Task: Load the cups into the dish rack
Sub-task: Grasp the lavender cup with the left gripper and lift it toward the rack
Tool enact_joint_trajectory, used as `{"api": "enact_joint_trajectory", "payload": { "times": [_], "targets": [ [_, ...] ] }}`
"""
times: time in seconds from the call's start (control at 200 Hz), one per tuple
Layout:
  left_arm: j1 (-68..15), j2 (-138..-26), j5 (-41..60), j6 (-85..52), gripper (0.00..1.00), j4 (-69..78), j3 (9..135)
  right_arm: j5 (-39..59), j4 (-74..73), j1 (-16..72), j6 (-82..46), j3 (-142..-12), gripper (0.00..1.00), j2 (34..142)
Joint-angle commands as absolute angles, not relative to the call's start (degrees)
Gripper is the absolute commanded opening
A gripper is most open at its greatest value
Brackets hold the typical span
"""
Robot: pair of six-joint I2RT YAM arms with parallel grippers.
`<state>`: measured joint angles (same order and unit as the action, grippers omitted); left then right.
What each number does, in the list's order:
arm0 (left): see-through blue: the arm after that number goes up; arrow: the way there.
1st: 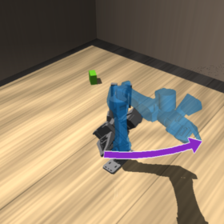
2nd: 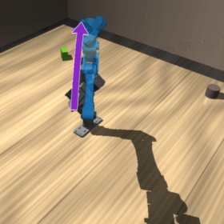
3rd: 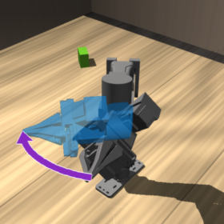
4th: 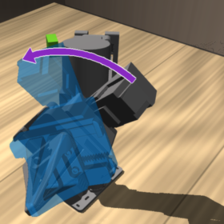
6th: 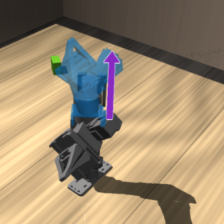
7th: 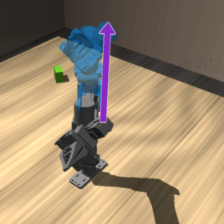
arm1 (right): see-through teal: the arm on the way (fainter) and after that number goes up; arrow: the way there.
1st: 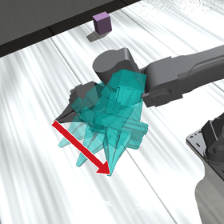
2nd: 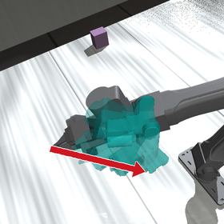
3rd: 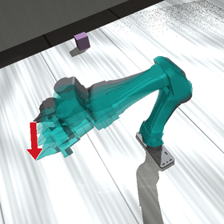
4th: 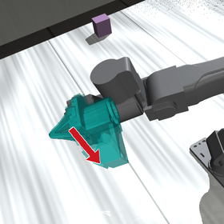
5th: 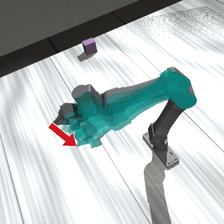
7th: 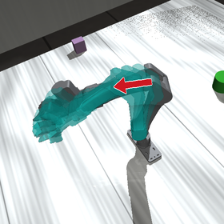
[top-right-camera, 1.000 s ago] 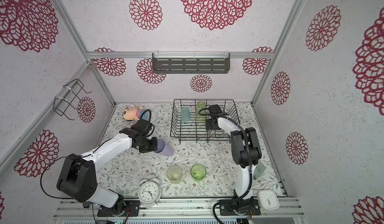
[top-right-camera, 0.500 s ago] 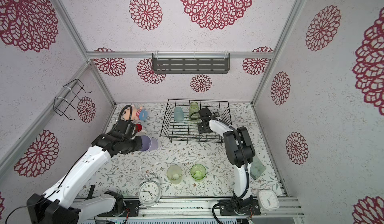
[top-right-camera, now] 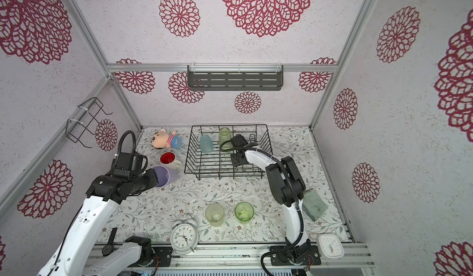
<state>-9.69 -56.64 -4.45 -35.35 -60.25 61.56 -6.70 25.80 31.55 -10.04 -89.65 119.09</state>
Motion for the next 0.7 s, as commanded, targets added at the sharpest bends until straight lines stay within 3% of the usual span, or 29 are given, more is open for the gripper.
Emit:
{"api": "enact_joint_trajectory", "payload": {
  "times": [0.0, 0.345, 0.5, 0.696],
  "targets": [
    [-9.40, -56.37, -1.30, -35.19, 0.00, -58.53, 62.76, -3.66, 27.35, 32.43, -6.78, -90.35, 0.49, 117.76],
    [-9.40, -55.53, 12.52, -36.53, 0.00, -49.04, 63.05, -3.99, 22.42, 32.43, -5.23, -86.50, 0.72, 108.86],
    [-9.40, -55.85, 16.14, -37.50, 0.00, -45.71, 63.33, -5.58, 16.19, 32.43, -4.21, -80.31, 0.73, 100.87],
    [-9.41, -57.43, 28.28, -42.28, 0.00, -35.84, 61.67, -2.17, 5.28, 32.43, -6.34, -71.53, 0.74, 89.82]
  ]
}}
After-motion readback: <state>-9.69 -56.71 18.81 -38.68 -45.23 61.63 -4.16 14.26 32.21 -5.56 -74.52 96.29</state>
